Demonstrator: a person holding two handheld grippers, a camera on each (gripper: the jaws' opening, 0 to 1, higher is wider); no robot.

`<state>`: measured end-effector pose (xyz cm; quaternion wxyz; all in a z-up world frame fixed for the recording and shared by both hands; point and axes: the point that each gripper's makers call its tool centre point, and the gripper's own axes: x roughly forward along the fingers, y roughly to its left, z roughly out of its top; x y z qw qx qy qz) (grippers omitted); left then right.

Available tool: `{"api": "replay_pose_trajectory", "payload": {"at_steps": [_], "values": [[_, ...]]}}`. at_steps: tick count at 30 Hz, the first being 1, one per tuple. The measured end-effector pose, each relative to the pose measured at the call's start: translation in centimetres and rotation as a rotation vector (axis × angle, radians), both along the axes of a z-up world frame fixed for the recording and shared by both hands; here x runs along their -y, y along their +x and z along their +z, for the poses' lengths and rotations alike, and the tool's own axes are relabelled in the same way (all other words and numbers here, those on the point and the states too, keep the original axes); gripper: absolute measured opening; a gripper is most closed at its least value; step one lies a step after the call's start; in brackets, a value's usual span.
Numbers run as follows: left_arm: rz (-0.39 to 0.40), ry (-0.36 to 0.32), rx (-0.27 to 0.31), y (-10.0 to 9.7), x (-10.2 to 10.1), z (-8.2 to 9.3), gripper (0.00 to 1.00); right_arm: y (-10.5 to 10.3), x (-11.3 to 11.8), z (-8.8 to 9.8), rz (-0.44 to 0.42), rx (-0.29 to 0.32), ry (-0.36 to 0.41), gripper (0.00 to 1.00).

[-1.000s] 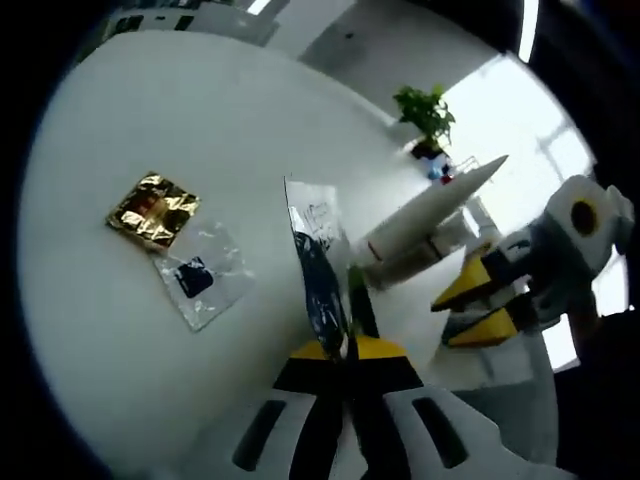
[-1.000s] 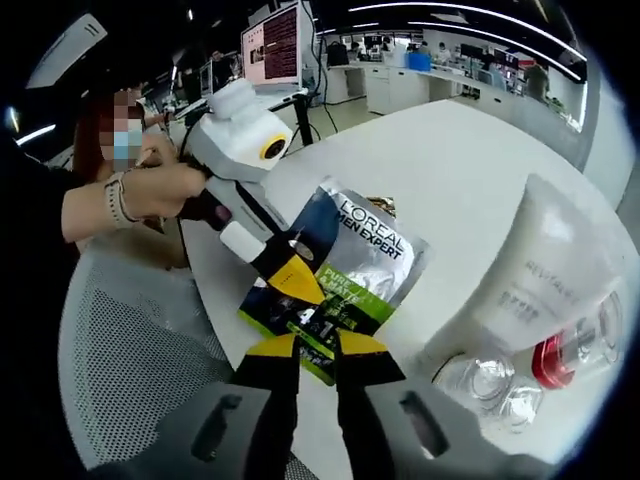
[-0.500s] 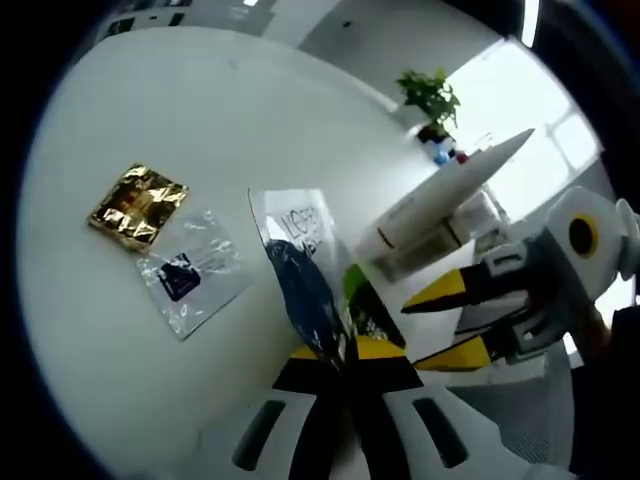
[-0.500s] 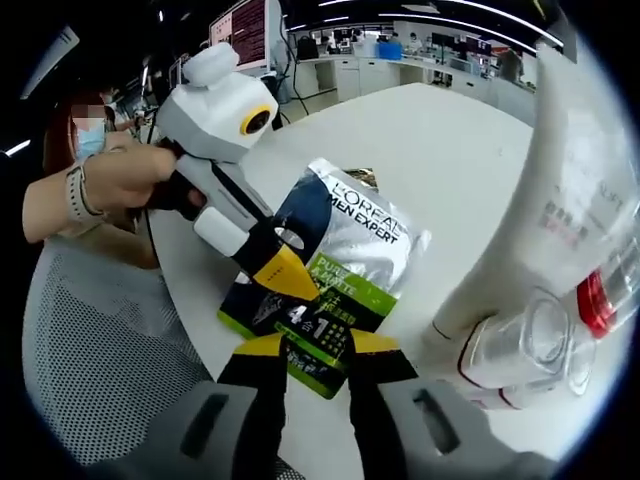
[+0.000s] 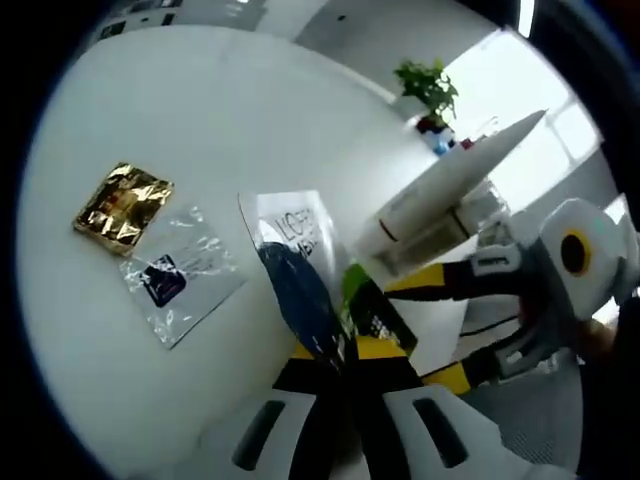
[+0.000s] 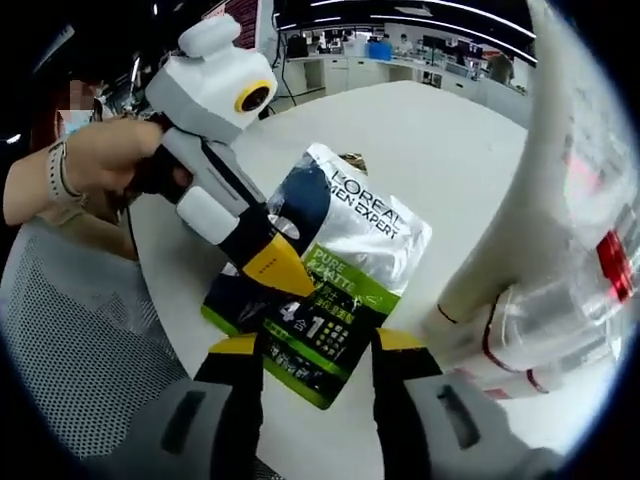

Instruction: Arrange the skincare products in the storage area until every visible bottle or jar stands upright without overlapping.

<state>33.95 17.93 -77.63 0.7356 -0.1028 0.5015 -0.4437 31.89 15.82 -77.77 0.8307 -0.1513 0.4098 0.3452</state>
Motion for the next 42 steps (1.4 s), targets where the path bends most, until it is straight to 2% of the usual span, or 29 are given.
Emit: {"api": "replay_pose_trajectory", "payload": {"at_steps": [8,9,10,13,17,22,27,31,34,35,37,40,42], "values": [[0.001,-0.004,-0.005,0.0,-0.1,-0.3,0.0,0.3,0.2,-0.1,-0.028,-0.001,0.029,0.46],[0.002,-0.006,-0.003,0.0,0.0,-0.3,0.0,0.5,0.2,0.1,-0.03,0.019,0.035,0.45],[0.004,-0.008,-0.004,0.1,0.0,-0.3,0.0,1.0,-0.1,1.0,-0.039,0.076,0.063,0.44],[0.003,-0.009,-0.004,0.1,0.0,-0.3,0.0,0.2,-0.4,1.0,-0.034,0.029,0.079,0.42],[-0.004,-0.014,-0.003,0.2,0.3,-0.3,0.0,-0.1,0.0,-0.5,-0.031,0.008,0.03,0.46],[-0.012,-0.018,0.001,0.2,0.4,-0.4,0.0,0.1,0.2,-0.5,-0.051,0.003,0.022,0.46],[-0.022,-0.02,0.031,0.4,0.5,-0.4,0.0,-0.1,-0.1,-0.8,-0.032,0.016,-0.051,0.5],[-0.058,-0.006,0.101,0.7,0.6,-0.3,0.02,0.0,0.0,-0.8,-0.06,0.014,-0.05,0.51],[-0.044,0.024,0.218,2.0,0.0,0.1,0.09,0.0,0.2,-0.8,-0.071,0.016,-0.051,0.51],[-0.041,0.035,0.234,2.2,-0.3,0.3,0.12,0.0,0.3,-0.8,-0.074,0.017,-0.05,0.51],[-0.028,0.03,0.225,2.3,-0.9,0.7,0.18,0.0,0.5,-0.8,-0.082,0.016,-0.052,0.51],[-0.007,0.031,0.28,3.3,-1.9,1.6,0.21,0.0,0.9,-0.8,-0.09,0.013,-0.052,0.51],[0.024,0.085,0.369,4.7,-3.1,2.2,0.26,0.0,1.0,-0.8,-0.086,0.014,-0.05,0.51]]}}
